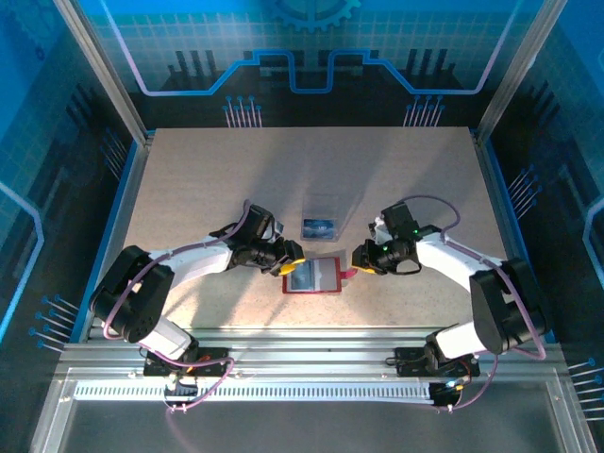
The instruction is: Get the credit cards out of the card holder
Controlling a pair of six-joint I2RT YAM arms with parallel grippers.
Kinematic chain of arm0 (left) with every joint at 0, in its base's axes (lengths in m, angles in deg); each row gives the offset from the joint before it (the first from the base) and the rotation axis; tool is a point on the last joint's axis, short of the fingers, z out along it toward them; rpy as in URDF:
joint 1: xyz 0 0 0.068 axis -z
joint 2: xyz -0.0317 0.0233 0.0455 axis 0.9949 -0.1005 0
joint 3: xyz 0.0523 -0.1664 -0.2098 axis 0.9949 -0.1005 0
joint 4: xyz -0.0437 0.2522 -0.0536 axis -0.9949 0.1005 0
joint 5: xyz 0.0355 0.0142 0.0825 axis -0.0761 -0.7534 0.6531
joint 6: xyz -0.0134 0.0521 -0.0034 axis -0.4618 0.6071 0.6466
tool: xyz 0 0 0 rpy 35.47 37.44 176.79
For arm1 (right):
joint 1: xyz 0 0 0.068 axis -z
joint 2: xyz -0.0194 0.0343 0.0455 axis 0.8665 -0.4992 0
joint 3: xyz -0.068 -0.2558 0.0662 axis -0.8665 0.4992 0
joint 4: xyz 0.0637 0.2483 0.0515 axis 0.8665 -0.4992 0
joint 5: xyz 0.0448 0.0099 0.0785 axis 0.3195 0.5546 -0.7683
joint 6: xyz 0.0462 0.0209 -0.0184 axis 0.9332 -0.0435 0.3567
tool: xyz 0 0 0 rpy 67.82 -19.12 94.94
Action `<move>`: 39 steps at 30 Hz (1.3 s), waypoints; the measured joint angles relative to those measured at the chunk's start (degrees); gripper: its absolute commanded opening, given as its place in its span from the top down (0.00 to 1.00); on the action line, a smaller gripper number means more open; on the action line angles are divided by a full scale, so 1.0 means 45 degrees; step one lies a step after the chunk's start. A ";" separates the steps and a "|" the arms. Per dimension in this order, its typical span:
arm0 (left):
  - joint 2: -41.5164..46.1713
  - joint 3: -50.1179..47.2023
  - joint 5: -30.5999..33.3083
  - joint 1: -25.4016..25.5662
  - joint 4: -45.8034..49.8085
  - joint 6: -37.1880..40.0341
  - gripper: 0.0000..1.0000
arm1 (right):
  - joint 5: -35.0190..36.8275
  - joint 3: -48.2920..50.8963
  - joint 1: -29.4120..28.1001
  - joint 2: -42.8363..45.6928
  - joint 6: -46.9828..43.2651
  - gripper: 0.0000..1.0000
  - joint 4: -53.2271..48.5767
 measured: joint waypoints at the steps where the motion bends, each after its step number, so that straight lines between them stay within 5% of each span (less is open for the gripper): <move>1: -0.0015 0.0000 0.0000 0.0000 -0.0005 0.0000 0.59 | 0.0063 -0.0146 -0.0044 0.0131 -0.0015 0.67 -0.0097; 17: -0.0636 -0.0578 -0.0005 0.0000 -0.0685 -0.0058 0.76 | -0.1370 -0.1219 -0.2331 -0.1841 0.1005 0.68 0.1627; 39: -0.0685 -0.0748 0.0194 0.0000 -0.0709 0.0000 0.80 | -0.2754 -0.1661 -0.3371 -0.4668 0.2506 0.68 0.4726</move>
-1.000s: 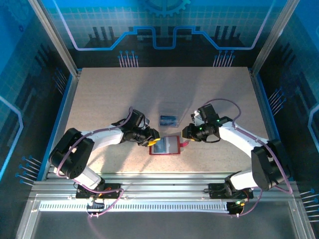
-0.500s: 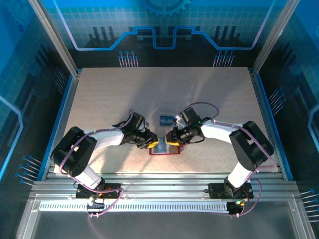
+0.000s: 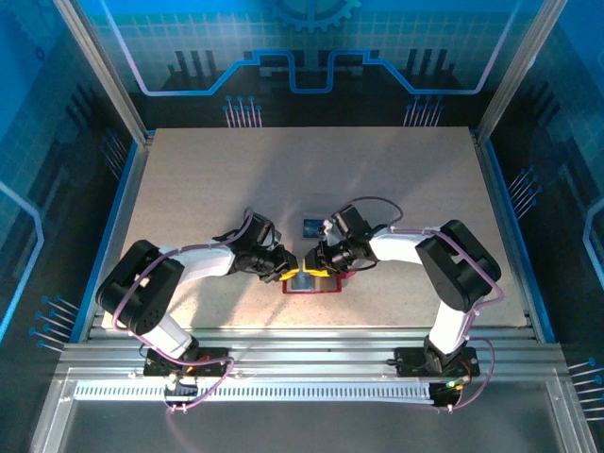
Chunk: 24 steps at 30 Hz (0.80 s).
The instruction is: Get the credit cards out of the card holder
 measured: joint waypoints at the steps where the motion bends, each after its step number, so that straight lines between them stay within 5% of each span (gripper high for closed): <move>1: 0.0000 0.0000 0.0000 0.0000 0.0000 0.0005 0.80 | -0.0005 -0.0005 0.0000 -0.0039 0.0005 0.68 0.0029; 24: -0.0092 0.0000 0.0000 -0.0005 0.0039 0.0010 0.81 | 0.0602 -0.0442 -0.0010 -0.0204 -0.0636 0.65 -0.1180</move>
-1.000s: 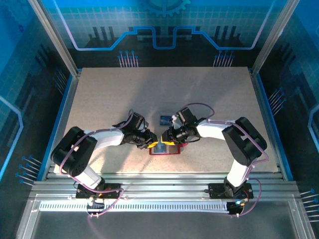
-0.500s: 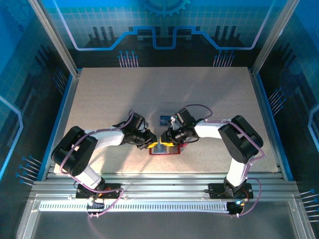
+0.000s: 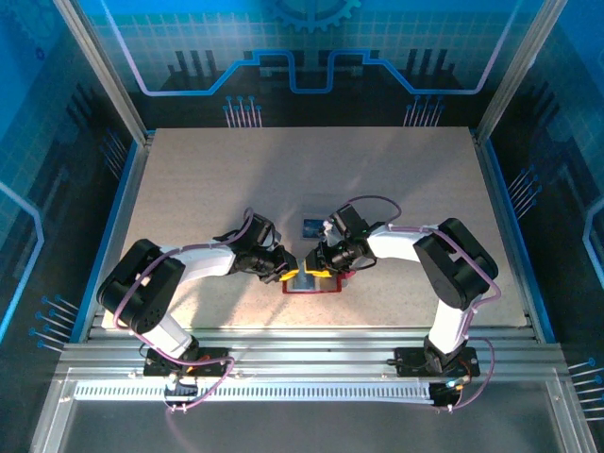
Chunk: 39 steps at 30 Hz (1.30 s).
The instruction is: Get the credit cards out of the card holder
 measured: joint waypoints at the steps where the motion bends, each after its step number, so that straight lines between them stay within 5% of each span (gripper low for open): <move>1: 0.0000 0.0000 0.0000 0.0005 0.0000 0.0000 0.81 | 0.0024 -0.0010 0.0000 0.0010 -0.0024 0.65 -0.0053; 12: 0.0000 0.0131 0.0194 0.0005 0.0447 0.0325 0.83 | 0.0335 -0.0131 0.0000 0.0413 -0.0141 0.65 -0.0568; 23: 0.0000 0.0481 0.0539 0.0005 0.1258 0.0811 0.94 | 0.0432 -0.0131 0.0000 0.0593 -0.0136 0.64 -0.0573; 39: -0.0238 0.0831 0.0894 0.0151 0.2030 0.1239 0.95 | 0.0408 0.0253 0.0034 0.0588 -0.0126 0.66 -0.0233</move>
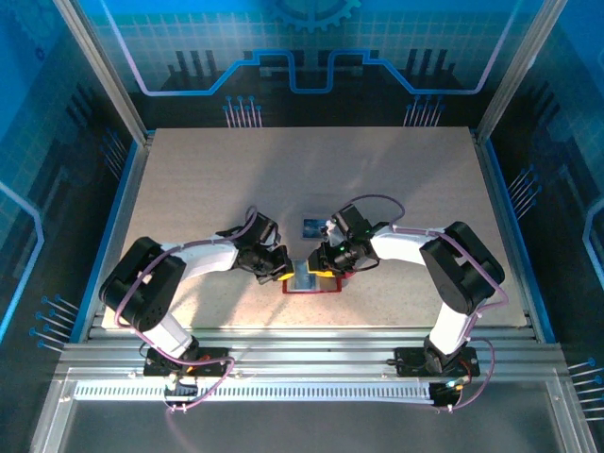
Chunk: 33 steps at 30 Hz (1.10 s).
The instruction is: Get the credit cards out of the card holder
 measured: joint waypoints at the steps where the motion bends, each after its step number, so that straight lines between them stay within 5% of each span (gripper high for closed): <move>1: -0.0024 0.0024 0.0005 0.0000 0.0019 0.0010 0.95 | -0.0024 0.0063 0.0005 0.0000 0.0019 0.67 0.0107; 33: -0.0238 0.0282 0.0005 0.0189 0.0136 0.0083 0.95 | -0.0661 0.1137 0.0209 0.0000 0.0709 0.84 0.1637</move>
